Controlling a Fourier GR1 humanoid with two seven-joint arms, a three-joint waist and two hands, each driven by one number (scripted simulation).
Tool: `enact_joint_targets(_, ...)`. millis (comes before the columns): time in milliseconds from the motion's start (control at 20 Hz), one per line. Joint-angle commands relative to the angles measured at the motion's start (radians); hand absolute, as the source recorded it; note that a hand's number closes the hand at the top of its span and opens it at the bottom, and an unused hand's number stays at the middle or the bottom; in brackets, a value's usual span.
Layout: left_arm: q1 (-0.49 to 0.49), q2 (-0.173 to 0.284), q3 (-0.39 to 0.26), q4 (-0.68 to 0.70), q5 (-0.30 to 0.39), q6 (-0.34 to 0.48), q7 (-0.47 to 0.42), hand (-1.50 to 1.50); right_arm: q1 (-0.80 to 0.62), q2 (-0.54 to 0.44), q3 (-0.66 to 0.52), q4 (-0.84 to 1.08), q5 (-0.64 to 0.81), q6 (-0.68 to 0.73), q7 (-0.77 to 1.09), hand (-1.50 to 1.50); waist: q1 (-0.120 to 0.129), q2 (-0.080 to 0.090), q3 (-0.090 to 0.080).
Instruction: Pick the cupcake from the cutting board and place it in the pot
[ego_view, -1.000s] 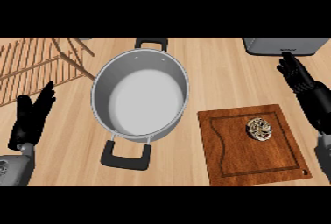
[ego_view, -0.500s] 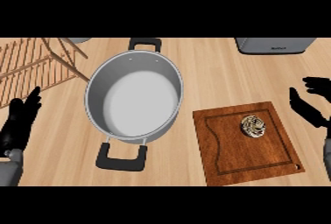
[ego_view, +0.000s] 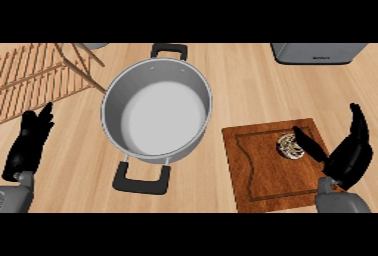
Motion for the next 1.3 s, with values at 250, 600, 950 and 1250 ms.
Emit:
enact_joint_targets(250,0.011,0.006,-0.005,-0.038,-0.006,-0.002,0.042,0.00,-0.023,0.069,0.025,-0.044,0.391,0.378,0.506,-1.50,0.006,-0.005,-0.004)
enact_joint_targets(600,0.018,-0.011,-0.015,-0.050,0.001,-0.012,0.051,0.00,-0.157,0.158,0.090,-0.147,0.375,0.881,0.844,-1.50,0.011,-0.007,0.001)
enact_joint_targets(950,-0.005,0.007,0.009,-0.039,-0.010,-0.012,0.048,0.00,-0.285,0.192,0.117,-0.261,0.322,1.129,1.103,-1.50,0.004,0.000,0.005)
enact_joint_targets(1250,0.021,-0.034,-0.010,-0.076,-0.025,0.007,0.058,0.00,-0.239,0.193,0.057,-0.270,0.315,1.115,1.093,-1.50,0.006,0.001,0.007)
